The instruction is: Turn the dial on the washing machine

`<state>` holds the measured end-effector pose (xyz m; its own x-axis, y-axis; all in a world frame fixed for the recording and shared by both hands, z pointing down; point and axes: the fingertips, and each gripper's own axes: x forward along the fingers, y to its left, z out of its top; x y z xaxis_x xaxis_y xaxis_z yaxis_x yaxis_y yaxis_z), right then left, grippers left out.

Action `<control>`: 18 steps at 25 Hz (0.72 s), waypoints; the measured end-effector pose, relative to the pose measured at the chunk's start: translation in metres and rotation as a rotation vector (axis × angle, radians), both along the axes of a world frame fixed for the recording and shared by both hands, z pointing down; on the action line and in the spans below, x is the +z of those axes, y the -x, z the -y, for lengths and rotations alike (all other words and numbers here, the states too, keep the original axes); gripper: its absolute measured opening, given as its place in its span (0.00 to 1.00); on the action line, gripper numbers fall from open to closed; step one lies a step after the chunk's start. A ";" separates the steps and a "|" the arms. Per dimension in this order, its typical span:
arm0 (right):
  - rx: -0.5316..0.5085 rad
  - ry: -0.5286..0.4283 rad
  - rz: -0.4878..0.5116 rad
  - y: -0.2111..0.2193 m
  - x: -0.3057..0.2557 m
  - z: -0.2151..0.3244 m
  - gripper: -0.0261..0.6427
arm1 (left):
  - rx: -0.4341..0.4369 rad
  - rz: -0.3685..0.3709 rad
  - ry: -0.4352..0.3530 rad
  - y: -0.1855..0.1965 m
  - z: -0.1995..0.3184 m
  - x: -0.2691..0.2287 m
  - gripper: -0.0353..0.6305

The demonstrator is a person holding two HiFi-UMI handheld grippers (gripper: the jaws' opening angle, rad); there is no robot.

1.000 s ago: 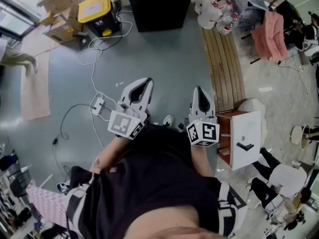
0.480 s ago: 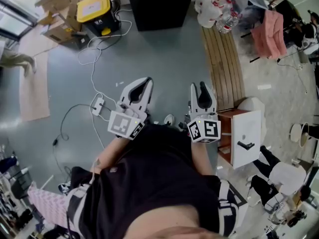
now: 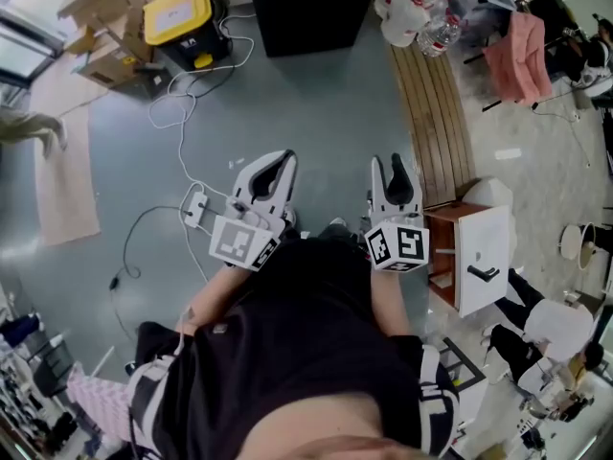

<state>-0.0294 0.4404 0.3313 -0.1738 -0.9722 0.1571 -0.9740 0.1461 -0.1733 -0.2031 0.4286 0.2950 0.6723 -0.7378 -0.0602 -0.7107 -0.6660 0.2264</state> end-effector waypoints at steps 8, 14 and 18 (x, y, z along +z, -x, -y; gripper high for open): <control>0.025 0.010 0.006 0.014 0.011 0.065 0.29 | 0.033 -0.015 -0.019 0.012 0.060 0.010 0.09; 0.007 0.010 0.032 -0.026 0.027 0.171 0.30 | -0.010 -0.006 -0.027 -0.020 0.157 0.019 0.09; -0.025 0.019 0.028 -0.078 0.029 0.267 0.30 | -0.041 0.020 -0.010 -0.071 0.247 0.021 0.09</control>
